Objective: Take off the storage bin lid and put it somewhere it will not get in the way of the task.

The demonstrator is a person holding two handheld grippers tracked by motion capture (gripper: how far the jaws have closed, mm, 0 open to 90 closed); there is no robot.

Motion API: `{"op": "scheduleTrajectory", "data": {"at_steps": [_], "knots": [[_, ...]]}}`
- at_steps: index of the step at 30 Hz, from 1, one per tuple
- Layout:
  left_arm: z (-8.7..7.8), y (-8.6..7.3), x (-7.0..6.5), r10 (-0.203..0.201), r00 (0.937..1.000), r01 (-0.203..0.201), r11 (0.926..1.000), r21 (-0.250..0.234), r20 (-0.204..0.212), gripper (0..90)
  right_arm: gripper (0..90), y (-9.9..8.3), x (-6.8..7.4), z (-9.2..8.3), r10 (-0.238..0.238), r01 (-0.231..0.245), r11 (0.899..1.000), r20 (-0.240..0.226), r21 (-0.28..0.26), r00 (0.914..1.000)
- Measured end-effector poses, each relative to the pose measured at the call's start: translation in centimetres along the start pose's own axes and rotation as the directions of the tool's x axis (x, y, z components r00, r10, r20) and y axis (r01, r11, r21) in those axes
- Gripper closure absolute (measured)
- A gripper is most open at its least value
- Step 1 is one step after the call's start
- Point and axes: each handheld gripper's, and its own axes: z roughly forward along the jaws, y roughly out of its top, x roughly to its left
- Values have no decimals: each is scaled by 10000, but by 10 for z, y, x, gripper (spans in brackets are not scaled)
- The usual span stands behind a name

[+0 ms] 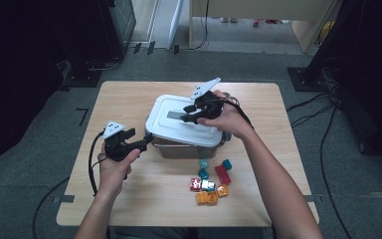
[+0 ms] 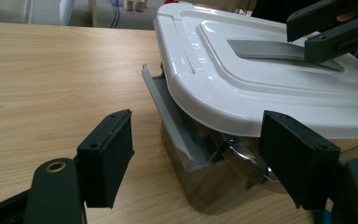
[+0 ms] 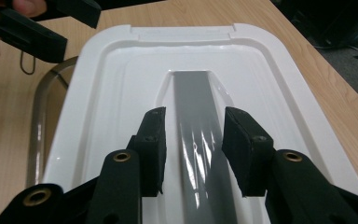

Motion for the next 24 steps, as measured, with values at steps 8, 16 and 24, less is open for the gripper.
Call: {"op": "scheduleTrajectory", "data": {"at_steps": [8, 16, 24], "knots": [[-2, 0, 2, -65, 10000, 65, 10000, -35, 12, 261, 670, -4, -8, 6, 131, -129, 9999, -289, 72, 9995], [-3, 1, 3, -87, 10000, 87, 10000, -44, 18, 261, 681, -5, -8, 5, -384, 385, 9993, -494, 16, 9980], [-4, 1, 5, -117, 9999, 117, 9999, -66, 5, 261, 682, -3, -9, -5, -361, 344, 9988, -486, -354, 9982]]}}
